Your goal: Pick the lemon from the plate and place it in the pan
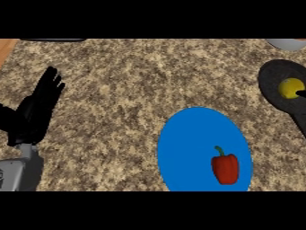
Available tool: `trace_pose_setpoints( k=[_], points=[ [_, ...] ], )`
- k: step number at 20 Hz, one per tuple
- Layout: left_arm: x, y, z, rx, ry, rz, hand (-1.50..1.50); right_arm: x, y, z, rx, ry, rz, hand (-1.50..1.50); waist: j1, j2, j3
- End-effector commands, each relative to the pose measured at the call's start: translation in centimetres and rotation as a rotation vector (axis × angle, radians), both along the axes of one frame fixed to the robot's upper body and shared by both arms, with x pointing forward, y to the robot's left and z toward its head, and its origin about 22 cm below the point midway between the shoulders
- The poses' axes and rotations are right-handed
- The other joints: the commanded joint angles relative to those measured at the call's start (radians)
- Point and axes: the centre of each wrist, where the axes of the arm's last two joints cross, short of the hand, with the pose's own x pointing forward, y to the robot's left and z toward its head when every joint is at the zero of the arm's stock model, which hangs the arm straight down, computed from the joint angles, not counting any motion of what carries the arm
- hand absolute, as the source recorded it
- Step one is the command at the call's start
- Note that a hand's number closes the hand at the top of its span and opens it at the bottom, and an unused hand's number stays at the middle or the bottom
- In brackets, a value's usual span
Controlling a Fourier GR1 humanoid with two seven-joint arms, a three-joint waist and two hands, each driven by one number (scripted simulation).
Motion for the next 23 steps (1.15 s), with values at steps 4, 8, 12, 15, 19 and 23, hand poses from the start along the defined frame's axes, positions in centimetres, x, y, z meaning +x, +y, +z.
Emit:
trace_pose_setpoints(
  k=[4,8,12,15,19,23],
  points=[
    [-0.4,-0.8,-0.4,-0.001,0.014,0.023,0.0,-4.9,-5.6,0.3,0.286,-0.193,-0.006,-1.5,-0.028,-0.008,0.0],
    [-0.6,0.3,0.1,0.02,-0.005,0.049,0.0,-10.0,-9.8,0.6,0.355,-0.234,0.055,-1.5,-0.034,-0.011,-0.001],
    [-1.3,1.2,-1.0,-0.003,0.022,0.041,0.0,-14.3,-12.5,0.7,0.461,-0.261,0.138,-1.5,-0.033,-0.011,-0.001],
    [-1.6,0.0,-0.7,-0.01,0.007,0.041,0.0,-16.6,-13.6,0.7,0.424,-0.244,0.161,-1.5,-0.026,-0.012,-0.002],
    [0.9,0.2,1.0,0.002,0.01,0.043,0.0,-17.0,-13.5,0.1,0.408,-0.256,0.16,-1.5,-0.026,-0.01,-0.001],
    [-0.5,-1.4,-0.3,-0.009,0.017,0.014,0.0,-17.0,-13.2,-0.4,0.398,-0.23,0.137,-1.5,-0.029,-0.015,-0.003]
  ],
)
